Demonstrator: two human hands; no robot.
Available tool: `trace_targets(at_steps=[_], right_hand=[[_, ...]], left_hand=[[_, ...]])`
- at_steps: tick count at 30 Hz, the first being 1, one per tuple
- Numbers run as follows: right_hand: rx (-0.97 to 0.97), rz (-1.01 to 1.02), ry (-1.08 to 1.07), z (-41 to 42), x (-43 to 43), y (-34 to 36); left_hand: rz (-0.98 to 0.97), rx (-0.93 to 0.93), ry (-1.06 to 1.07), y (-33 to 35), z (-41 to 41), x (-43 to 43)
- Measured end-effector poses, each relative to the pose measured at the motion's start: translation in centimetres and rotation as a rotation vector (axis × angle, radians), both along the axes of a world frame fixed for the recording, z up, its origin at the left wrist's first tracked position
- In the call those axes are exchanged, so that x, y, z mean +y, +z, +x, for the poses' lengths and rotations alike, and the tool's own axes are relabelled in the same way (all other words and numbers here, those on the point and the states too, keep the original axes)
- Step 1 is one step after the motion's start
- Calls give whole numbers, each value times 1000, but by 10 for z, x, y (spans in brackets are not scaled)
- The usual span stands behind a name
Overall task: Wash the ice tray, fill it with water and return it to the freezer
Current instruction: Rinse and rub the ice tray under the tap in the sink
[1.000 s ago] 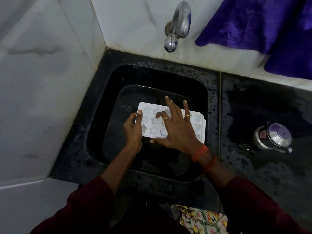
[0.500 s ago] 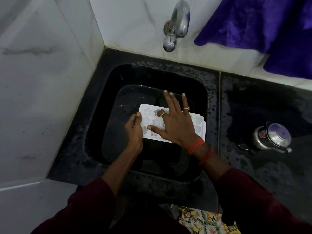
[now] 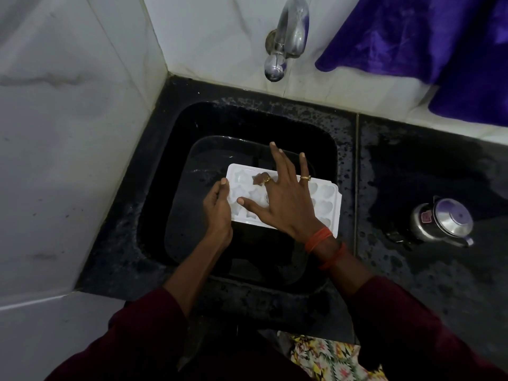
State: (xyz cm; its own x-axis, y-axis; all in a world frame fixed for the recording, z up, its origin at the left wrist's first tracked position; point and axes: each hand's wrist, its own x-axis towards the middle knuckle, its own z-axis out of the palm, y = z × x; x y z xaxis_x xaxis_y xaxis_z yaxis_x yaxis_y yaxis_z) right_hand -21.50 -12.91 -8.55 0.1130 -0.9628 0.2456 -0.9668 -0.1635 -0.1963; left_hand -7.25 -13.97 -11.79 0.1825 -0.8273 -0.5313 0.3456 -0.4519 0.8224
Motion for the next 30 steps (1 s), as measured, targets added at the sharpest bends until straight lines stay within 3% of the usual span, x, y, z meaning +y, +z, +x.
trace_targets(at_steps=[6,12,25,30], right_hand=[[87,-23,-44,4,3,-1],[-46,-36,62,6,1,-4],[185,-21,118,10,-8,-1],[69,17,83,14,-7,1]], left_hand=[[5,1,6,2,0,0],[-2,27,14,3,-3,2],[-12,-6,-6,6,-6,7],[-4,-23,-12,8,-5,8]])
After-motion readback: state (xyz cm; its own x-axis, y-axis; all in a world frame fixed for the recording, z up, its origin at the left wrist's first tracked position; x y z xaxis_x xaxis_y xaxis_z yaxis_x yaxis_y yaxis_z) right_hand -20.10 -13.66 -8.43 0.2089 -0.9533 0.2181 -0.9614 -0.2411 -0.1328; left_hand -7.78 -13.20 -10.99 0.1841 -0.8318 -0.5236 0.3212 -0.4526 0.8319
